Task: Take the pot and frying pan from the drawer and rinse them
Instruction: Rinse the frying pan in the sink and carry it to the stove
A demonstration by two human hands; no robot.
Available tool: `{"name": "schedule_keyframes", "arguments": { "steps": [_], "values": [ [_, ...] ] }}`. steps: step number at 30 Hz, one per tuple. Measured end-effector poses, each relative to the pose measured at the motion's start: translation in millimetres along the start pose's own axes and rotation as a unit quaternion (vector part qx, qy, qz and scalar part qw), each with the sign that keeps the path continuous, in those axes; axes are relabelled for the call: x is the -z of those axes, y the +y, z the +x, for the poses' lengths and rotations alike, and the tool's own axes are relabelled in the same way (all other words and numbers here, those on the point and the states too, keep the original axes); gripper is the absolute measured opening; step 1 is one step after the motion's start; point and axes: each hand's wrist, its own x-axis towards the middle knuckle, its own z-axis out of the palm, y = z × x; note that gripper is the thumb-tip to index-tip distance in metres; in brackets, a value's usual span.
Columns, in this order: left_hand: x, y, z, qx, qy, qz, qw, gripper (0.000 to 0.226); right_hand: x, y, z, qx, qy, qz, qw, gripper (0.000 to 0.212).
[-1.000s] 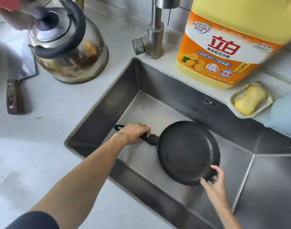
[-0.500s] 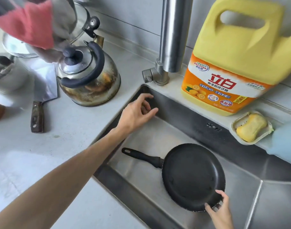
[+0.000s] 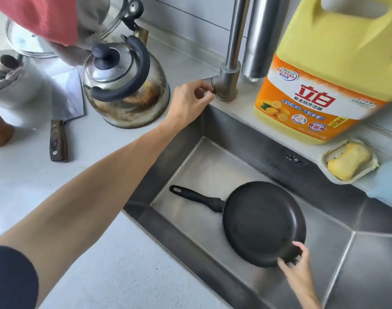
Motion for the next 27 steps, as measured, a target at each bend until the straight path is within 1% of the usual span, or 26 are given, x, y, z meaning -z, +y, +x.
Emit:
{"name": "schedule_keyframes", "arguments": {
  "steps": [4, 5, 8, 10, 11, 12, 13, 14, 15, 16, 17, 18, 19, 20, 23, 27],
  "values": [
    [2, -5, 1, -0.008, -0.019, -0.015, 1.000, 0.007, 1, -5, -3, -0.027, 0.003, -0.011, 1.000, 0.072],
    [1, -5, 0, -0.004, -0.020, -0.027, 0.999, 0.010, 1, -7, -3, -0.029, 0.004, -0.017, 0.999, 0.073],
    [3, -4, -10, -0.002, -0.019, -0.063, 0.998, 0.028, 1, -8, -4, -0.031, 0.004, -0.031, 0.999, 0.075],
    [3, -10, -33, 0.006, 0.006, -0.129, 0.992, 0.035, 0, -9, -5, -0.028, 0.001, -0.043, 0.999, 0.076],
    [-1, -19, -52, 0.021, 0.024, -0.142, 0.989, 0.032, 0, -9, -6, -0.023, 0.001, -0.049, 0.999, 0.076],
    [-8, -32, -74, 0.032, 0.029, -0.123, 0.991, 0.027, 0, -10, -7, -0.023, 0.005, -0.052, 0.998, 0.073],
    [-16, -50, -97, 0.037, 0.001, -0.071, 0.997, 0.025, 0, -11, -7, -0.021, 0.010, -0.049, 0.999, 0.067],
    [-25, -71, -118, 0.039, -0.074, 0.001, 0.996, 0.027, 2, -12, -7, -0.022, 0.015, -0.050, 0.998, 0.060],
    [-35, -91, -136, 0.037, -0.194, 0.088, 0.976, 0.034, 3, -12, -7, -0.019, 0.019, -0.047, 0.999, 0.055],
    [-43, -107, -150, 0.022, -0.332, 0.178, 0.926, 0.045, 6, -12, -4, -0.020, 0.024, -0.052, 0.998, 0.052],
    [-52, -120, -159, -0.005, -0.445, 0.254, 0.859, 0.058, 9, -12, -1, -0.018, 0.024, -0.058, 0.998, 0.050],
    [-59, -127, -166, -0.036, -0.512, 0.306, 0.802, 0.066, 12, -13, 2, -0.020, 0.018, -0.061, 0.998, 0.049],
    [-65, -130, -170, -0.055, -0.539, 0.330, 0.773, 0.066, 15, -15, 5, -0.017, 0.009, -0.067, 0.998, 0.049],
    [-70, -130, -171, -0.062, -0.542, 0.328, 0.771, 0.061, 18, -16, 7, -0.012, 0.006, -0.070, 0.997, 0.050],
    [-77, -124, -174, -0.094, -0.521, 0.301, 0.793, 0.050, 28, -25, 14, -0.013, 0.000, -0.075, 0.997, 0.057],
    [-62, -112, -166, -0.136, -0.484, 0.268, 0.822, 0.039, 41, -29, 19, -0.026, -0.026, -0.078, 0.996, 0.064]
  ]
}}
